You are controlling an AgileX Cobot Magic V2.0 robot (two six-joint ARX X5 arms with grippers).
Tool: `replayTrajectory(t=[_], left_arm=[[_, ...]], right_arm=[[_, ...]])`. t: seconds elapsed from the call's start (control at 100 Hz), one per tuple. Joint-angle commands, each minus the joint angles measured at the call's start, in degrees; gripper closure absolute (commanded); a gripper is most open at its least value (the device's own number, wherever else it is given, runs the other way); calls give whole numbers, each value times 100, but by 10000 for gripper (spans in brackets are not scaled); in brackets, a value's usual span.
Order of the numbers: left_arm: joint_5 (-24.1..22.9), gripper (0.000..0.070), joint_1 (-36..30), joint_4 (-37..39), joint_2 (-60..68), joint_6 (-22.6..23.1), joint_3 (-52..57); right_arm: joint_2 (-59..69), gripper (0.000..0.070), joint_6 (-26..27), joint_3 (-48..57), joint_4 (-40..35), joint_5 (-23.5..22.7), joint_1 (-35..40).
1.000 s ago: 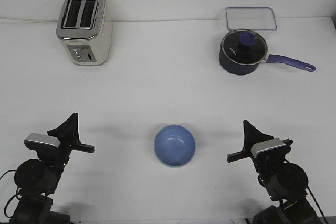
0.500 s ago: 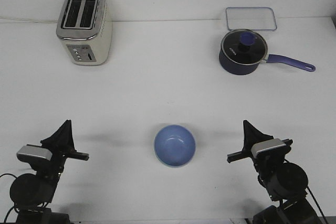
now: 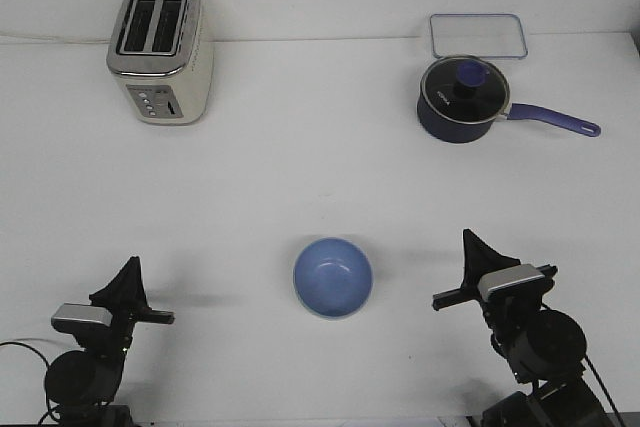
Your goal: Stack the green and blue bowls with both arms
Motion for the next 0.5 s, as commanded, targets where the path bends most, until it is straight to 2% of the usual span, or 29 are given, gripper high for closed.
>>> replayTrajectory(t=[0.0,0.49], left_arm=[[7,686,-24,92,-20,-83,-114],[7,686,-57,105,-11,-81,-111]], right_arm=[[-4,700,-28,17,70,4,31],[-4,700,-28,17,72,4,31]])
